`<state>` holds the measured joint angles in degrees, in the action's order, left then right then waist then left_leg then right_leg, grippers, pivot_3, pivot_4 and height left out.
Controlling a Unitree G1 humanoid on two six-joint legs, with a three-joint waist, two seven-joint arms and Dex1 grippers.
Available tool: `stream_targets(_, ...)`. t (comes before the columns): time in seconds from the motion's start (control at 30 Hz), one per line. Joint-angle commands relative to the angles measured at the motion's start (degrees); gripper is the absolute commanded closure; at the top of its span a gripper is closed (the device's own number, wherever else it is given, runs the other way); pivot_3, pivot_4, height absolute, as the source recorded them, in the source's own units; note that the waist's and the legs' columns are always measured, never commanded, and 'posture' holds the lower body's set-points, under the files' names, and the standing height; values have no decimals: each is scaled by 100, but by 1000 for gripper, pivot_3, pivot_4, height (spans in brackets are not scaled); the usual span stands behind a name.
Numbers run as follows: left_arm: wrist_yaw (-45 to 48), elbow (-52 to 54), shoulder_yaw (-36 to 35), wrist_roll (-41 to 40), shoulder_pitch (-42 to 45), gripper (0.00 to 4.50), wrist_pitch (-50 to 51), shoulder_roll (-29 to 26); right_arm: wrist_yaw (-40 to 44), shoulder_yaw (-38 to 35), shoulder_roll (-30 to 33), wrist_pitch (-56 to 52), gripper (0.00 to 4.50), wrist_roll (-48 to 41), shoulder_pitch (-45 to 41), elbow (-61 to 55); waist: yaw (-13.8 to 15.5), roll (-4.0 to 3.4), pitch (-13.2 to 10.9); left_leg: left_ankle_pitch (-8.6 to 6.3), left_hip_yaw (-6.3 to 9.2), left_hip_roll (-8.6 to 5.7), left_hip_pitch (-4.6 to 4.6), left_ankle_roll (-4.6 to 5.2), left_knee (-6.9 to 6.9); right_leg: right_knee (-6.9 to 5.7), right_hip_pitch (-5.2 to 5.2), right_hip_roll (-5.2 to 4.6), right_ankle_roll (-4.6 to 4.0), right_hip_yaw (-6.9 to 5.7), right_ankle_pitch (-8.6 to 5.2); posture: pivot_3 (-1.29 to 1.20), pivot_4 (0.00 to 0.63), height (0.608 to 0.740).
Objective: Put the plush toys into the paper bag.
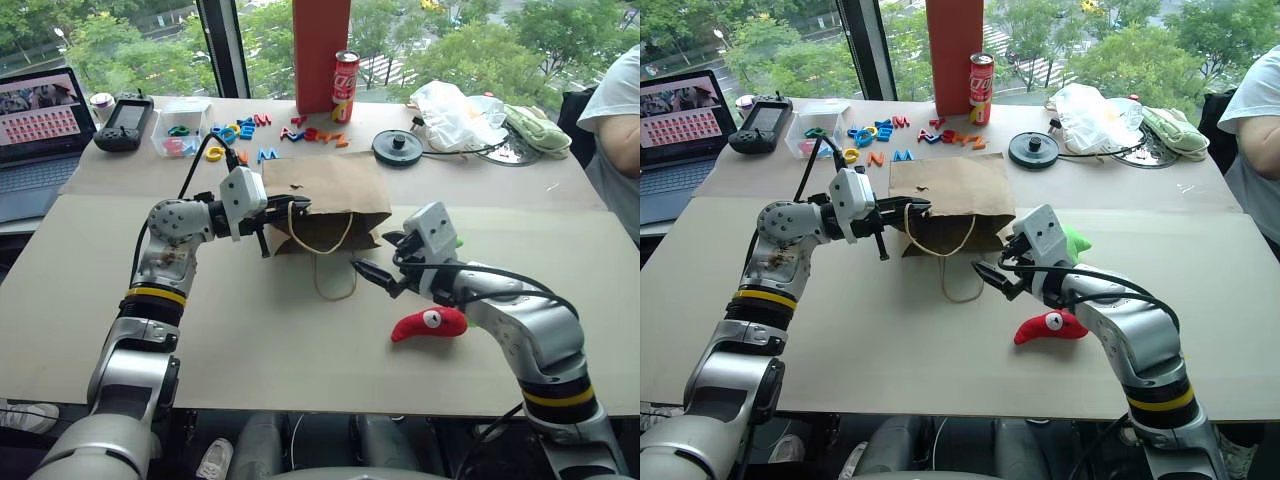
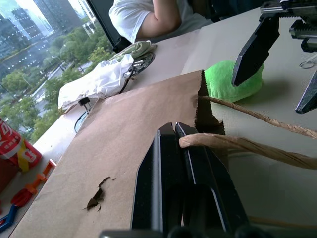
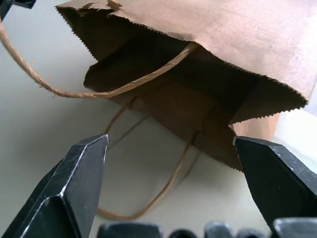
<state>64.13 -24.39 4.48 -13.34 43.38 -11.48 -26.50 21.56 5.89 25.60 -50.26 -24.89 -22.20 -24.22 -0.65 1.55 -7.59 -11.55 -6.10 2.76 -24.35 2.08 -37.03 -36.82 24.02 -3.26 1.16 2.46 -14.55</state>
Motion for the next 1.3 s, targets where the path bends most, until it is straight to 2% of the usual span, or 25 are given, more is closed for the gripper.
stream_targets(0.03,-92,577,-153,-233,-11,4500,377,-26,-197,99,-284,187,526,197,-95,116,1,-1,1,0,1,0,0,0,0,0,0,0,0,0,0,0,150,739)
stream_targets(0.17,-112,787,-177,-251,-85,4500,568,-69,-336,145,-598,314,1761,386,-131,216,-6,-1,1,0,0,0,1,0,1,-2,2,0,0,1,0,0,150,739)
stream_targets(0.37,-127,854,-190,-231,-108,4500,652,-81,-481,82,-877,458,3924,558,-261,374,-14,-1,1,0,0,1,2,0,1,-4,2,1,0,0,0,0,150,739)
stream_targets(0.43,-135,919,-190,-257,-117,4500,704,-54,-585,114,-981,544,4468,707,-420,636,-16,-1,1,0,0,1,2,-1,1,-5,2,1,0,0,0,0,150,739)
stream_targets(0.5,-140,943,-190,-265,-119,4500,728,-41,-615,125,-1038,595,4468,795,-493,769,-15,-1,1,1,-1,1,3,-1,1,-5,3,1,0,1,0,0,150,739)
stream_targets(0.63,-279,1195,-296,-541,-52,4500,1147,91,-1155,297,-1508,1275,4468,1435,-847,2141,-21,-1,1,1,-3,0,3,-2,2,-6,2,0,-1,2,0,0,150,739)
stream_targets(0.7,-346,1252,-371,-645,-4,4500,1352,122,-1178,259,-1680,1451,4468,1496,-865,2415,-24,-2,1,2,-2,0,4,-4,2,-8,2,1,-1,1,0,0,150,739)
stream_targets(0.93,-768,1474,-725,-1177,189,4500,2319,236,-1141,695,-1719,1813,4468,2115,-768,2939,-33,-2,1,2,4,1,-1,-4,6,-28,3,0,-1,0,1,0,150,739)
stream_targets(1.3,-945,1723,-745,-1276,163,4500,2649,238,-768,1252,-1655,1467,4468,2686,-630,3130,-43,-3,3,4,40,0,11,-7,6,-25,-2,2,-1,1,0,0,150,739)
